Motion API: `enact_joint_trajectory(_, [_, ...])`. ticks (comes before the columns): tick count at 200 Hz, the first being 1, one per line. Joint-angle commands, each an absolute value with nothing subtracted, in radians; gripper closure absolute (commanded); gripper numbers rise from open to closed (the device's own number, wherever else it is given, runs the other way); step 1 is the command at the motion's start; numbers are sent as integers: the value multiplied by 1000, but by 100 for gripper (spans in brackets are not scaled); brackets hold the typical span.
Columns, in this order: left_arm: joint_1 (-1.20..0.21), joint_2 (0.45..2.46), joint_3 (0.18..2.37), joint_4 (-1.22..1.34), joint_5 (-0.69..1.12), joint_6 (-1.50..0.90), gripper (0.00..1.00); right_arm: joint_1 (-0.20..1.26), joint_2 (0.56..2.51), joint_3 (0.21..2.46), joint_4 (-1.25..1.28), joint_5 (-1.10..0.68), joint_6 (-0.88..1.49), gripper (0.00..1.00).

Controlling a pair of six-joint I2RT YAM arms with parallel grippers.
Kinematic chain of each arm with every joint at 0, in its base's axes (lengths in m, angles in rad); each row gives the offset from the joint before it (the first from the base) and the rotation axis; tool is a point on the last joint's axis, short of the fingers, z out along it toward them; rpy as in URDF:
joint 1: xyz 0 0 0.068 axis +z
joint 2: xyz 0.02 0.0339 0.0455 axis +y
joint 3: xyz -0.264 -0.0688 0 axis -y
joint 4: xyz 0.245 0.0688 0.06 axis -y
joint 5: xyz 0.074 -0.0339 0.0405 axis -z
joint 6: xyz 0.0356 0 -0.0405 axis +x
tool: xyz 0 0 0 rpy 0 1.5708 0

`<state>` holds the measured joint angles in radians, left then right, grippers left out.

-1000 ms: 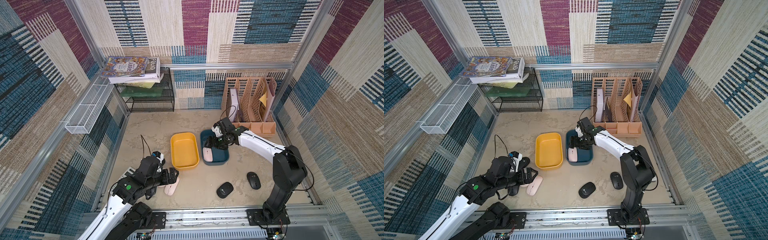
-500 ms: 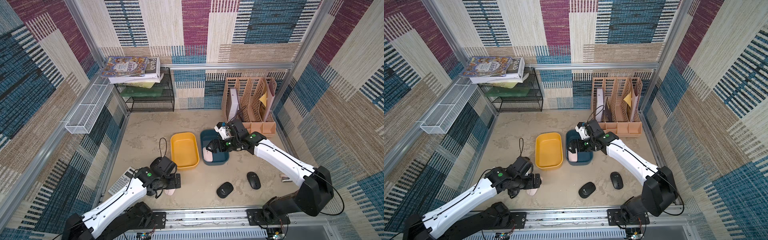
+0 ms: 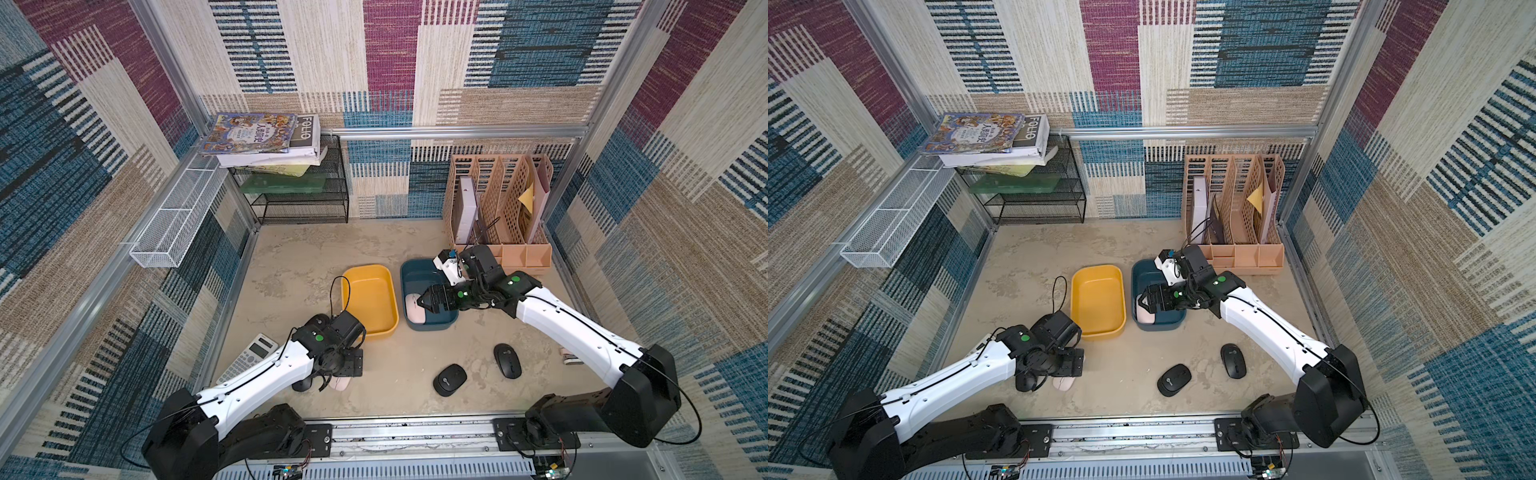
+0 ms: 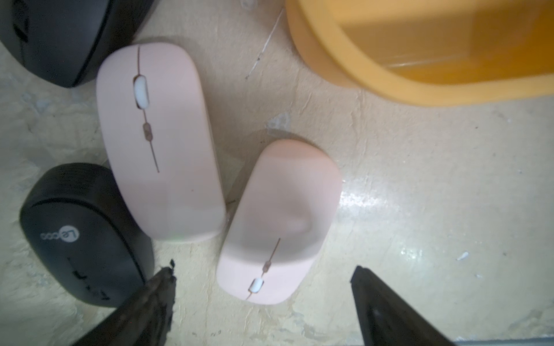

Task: Place the mice by color into the storage box
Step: Pick up the mouse from the center of the board.

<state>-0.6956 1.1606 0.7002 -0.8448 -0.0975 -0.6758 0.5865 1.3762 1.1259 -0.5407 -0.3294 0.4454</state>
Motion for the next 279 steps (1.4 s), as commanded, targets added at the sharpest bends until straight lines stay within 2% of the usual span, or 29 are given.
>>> enact_joint_trajectory(1, [-707, 1193, 708, -812, -76, -636, 4, 586, 1368, 1118, -519, -324, 437, 2])
enact_joint_trajectory(73, [-710, 1279, 679, -778, -112, -653, 3, 586, 1325, 1088, -529, -324, 435, 4])
enact_joint_trajectory(130, [-729, 1312, 666, -729, -41, -627, 11, 578, 1297, 1064, -531, -316, 437, 4])
enact_joint_trajectory(202, [-783, 1307, 653, -704, -20, -604, 28, 550, 1276, 1061, -553, -308, 428, 4])
enact_joint_trajectory(247, [-815, 1310, 683, -703, -19, -575, 45, 533, 1259, 1041, -557, -313, 425, 4])
enact_joint_trajectory(279, [-880, 1322, 713, -704, -12, -534, 49, 519, 1244, 1026, -567, -317, 419, 4])
